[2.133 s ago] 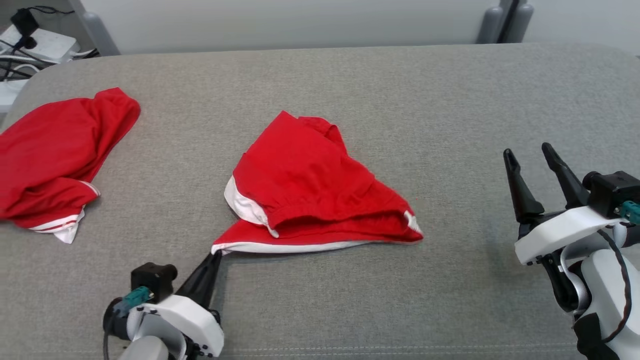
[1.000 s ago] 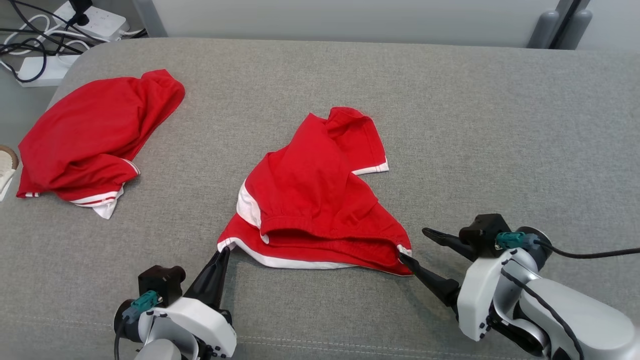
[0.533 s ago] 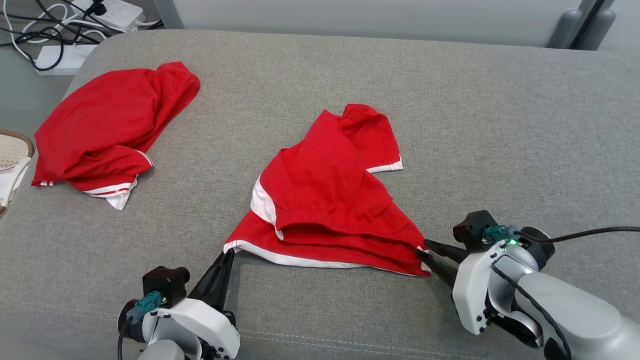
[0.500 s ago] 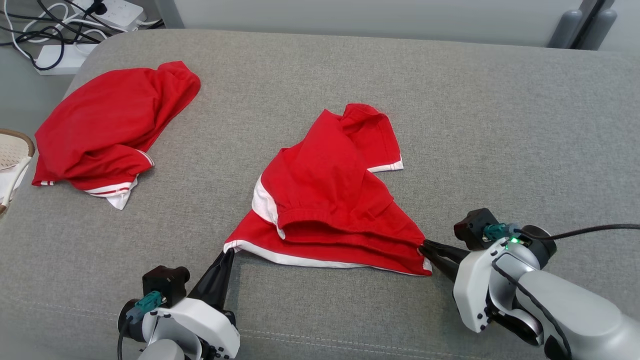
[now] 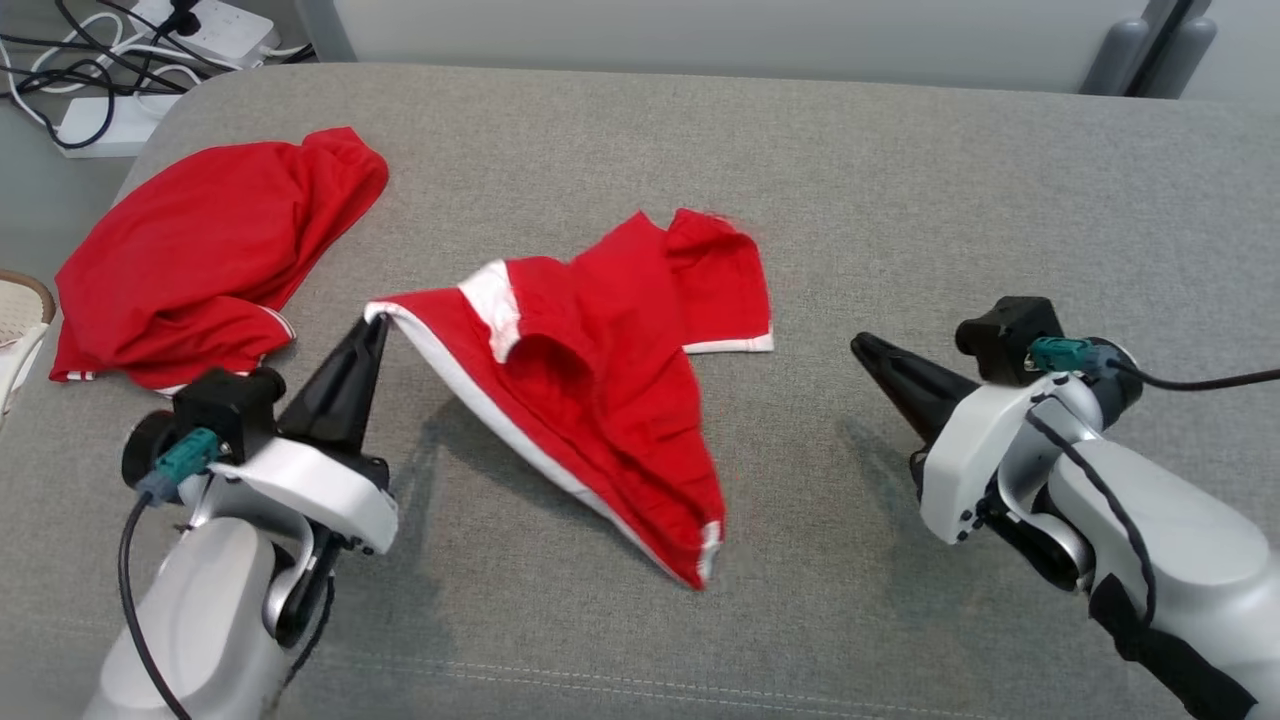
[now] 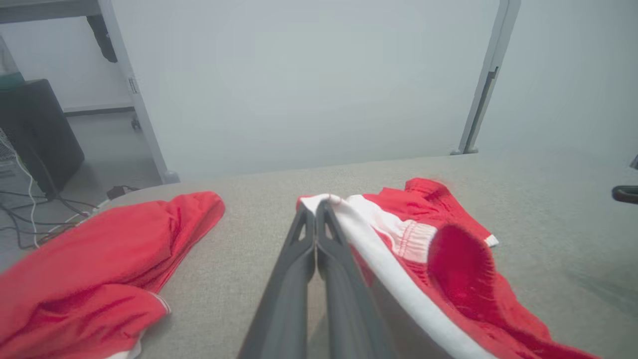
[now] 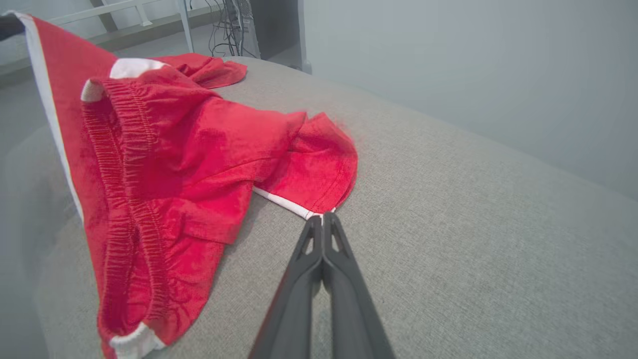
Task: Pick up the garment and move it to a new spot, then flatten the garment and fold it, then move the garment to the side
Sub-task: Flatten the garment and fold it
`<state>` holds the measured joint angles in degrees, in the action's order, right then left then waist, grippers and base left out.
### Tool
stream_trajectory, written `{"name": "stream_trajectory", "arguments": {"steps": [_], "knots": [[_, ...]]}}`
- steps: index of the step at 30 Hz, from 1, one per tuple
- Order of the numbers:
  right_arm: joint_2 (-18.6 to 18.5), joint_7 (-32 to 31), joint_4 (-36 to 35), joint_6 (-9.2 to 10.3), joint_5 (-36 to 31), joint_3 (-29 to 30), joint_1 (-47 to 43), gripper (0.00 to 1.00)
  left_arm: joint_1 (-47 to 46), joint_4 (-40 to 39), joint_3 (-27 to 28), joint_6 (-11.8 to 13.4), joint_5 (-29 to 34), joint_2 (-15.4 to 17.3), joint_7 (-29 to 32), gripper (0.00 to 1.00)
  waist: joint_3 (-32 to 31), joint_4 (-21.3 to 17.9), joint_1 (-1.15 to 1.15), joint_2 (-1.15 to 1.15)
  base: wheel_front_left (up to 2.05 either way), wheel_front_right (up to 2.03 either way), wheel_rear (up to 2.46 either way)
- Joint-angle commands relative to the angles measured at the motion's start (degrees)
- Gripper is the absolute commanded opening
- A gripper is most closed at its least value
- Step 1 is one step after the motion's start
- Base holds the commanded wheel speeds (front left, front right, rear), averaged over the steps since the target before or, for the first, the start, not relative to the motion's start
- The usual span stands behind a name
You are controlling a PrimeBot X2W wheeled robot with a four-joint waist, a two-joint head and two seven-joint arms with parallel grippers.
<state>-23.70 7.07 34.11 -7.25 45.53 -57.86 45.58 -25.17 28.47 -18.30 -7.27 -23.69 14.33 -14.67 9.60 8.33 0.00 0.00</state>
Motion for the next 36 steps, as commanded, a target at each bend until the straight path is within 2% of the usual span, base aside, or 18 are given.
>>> {"name": "stream_trajectory", "arguments": {"steps": [1,2,3,4,5,13,22,30,36], "knots": [[0.23,0.23,-1.09,-0.24,-0.27,-0.41,-0.22,0.0,-1.94,-1.17,1.67,-0.22,0.08,1.81,-0.33,0.0,-0.1,-0.27,0.0,0.0,0.0,0.0,0.0],[0.27,0.05,-1.59,-0.24,-0.11,-1.1,-0.3,0.0,-2.45,-1.05,1.4,-0.22,-0.12,2.36,-0.32,0.0,-0.12,-0.46,0.0,0.0,0.0,0.0,0.0],[0.37,-0.26,-2.22,-0.24,0.58,-1.8,-0.65,0.06,-2.74,-0.91,1.17,-0.22,-0.41,2.69,-0.32,0.0,-0.12,-0.59,0.0,0.0,0.0,0.0,0.0],[0.51,-0.72,-3.01,-0.24,1.69,-2.58,-1.19,0.45,-2.71,-0.69,1.0,-0.22,-0.86,2.8,-0.32,0.0,-0.1,-0.72,0.0,0.0,0.0,0.0,0.0],[0.69,-1.25,-4.18,-0.24,2.97,-3.61,-1.79,1.0,-2.45,-0.33,0.76,-0.22,-1.23,2.86,-0.32,0.0,-0.09,-0.84,0.0,0.0,0.0,0.0,0.0],[0.19,-2.51,-9.18,-0.24,8.37,-9.66,-2.56,1.0,0.09,1.53,-0.24,-0.22,-3.85,1.46,-0.32,0.0,0.69,-1.01,0.0,0.0,0.0,0.0,0.0],[3.98,-4.0,-9.93,-0.24,11.24,-13.96,-2.89,1.0,0.26,0.85,-0.71,-0.22,-3.31,-0.3,-0.32,0.0,1.68,0.37,0.0,0.0,0.0,0.0,0.0],[6.69,-6.88,-7.49,-0.24,9.54,-15.25,-2.09,1.0,0.5,0.59,-1.3,-0.22,-3.12,-1.28,-0.32,0.0,2.07,0.93,0.0,0.0,0.0,0.0,0.0],[9.41,-8.56,-2.72,-0.24,6.64,-15.43,-1.56,1.0,0.19,0.31,-1.51,-0.22,-3.17,-1.7,-0.32,0.0,2.39,1.43,0.0,0.0,0.0,0.0,0.0]]}}
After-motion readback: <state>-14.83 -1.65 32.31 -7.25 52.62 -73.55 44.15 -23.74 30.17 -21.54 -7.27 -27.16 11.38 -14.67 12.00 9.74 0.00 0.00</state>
